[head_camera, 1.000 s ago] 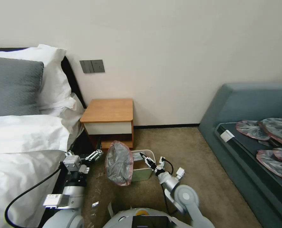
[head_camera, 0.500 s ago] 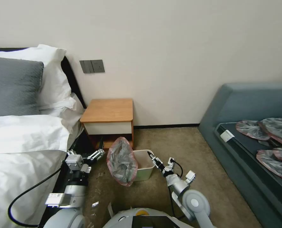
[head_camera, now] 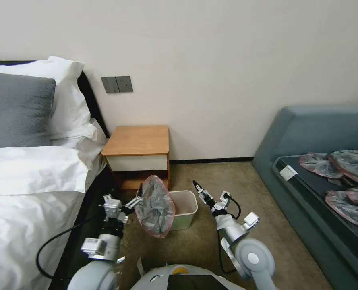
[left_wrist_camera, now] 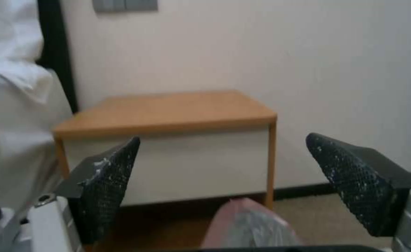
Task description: Pick up the garbage bag from the table and place it over the trash can.
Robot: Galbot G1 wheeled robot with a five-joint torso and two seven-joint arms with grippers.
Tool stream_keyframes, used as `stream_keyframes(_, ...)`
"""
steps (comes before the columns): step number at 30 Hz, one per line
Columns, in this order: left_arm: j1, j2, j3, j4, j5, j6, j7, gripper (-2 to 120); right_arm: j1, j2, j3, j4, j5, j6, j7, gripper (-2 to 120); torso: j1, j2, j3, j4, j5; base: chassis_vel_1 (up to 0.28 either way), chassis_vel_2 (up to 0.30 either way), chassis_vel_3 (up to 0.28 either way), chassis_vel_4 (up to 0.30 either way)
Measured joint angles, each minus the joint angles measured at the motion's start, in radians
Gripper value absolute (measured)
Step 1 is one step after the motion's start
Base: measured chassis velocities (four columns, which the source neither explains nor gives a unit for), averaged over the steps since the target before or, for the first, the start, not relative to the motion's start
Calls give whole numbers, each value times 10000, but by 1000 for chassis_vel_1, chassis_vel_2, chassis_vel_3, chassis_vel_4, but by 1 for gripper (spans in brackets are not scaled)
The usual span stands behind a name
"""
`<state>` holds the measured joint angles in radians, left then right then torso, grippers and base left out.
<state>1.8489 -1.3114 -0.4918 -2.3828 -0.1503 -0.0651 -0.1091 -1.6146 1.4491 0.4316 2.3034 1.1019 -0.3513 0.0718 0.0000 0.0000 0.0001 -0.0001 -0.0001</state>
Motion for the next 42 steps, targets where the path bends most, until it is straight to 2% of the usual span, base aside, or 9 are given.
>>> stream_keyframes(5,-153,103,624,540,18,345,-291,91,-52,186,14,177,-220,81,44,100,0,0,0,1,1,0,0,0,0)
stream_keyframes(11,-246,144,880,733,0,548,-520,91,-114,266,9,250,-345,115,46,100,0,0,0,1,1,0,0,0,0)
stream_keyframes(13,-382,179,1292,968,-85,816,-874,91,-280,391,6,377,-497,151,47,100,0,0,0,1,2,0,0,0,0)
stream_keyframes(16,-425,192,1457,1071,-53,928,-1039,90,-364,471,2,410,-589,167,46,100,0,0,0,1,1,0,0,0,0)
stream_keyframes(18,-455,203,1562,1126,-24,1062,-1218,88,-424,531,-15,416,-659,182,43,100,0,0,0,1,1,0,0,0,0)
stream_keyframes(21,-546,248,1786,1251,10,1417,-1676,78,-532,672,-104,428,-825,244,41,100,-1,-1,0,1,1,0,0,0,0)
stream_keyframes(30,-870,301,1852,1522,-66,2095,-2411,76,-596,801,-205,482,-1078,269,10,100,0,0,0,1,1,0,0,0,0)
stream_keyframes(42,-1530,500,1909,1796,-649,2854,-2724,76,-690,953,-203,477,-1273,374,-17,100,0,0,0,1,0,0,0,0,0)
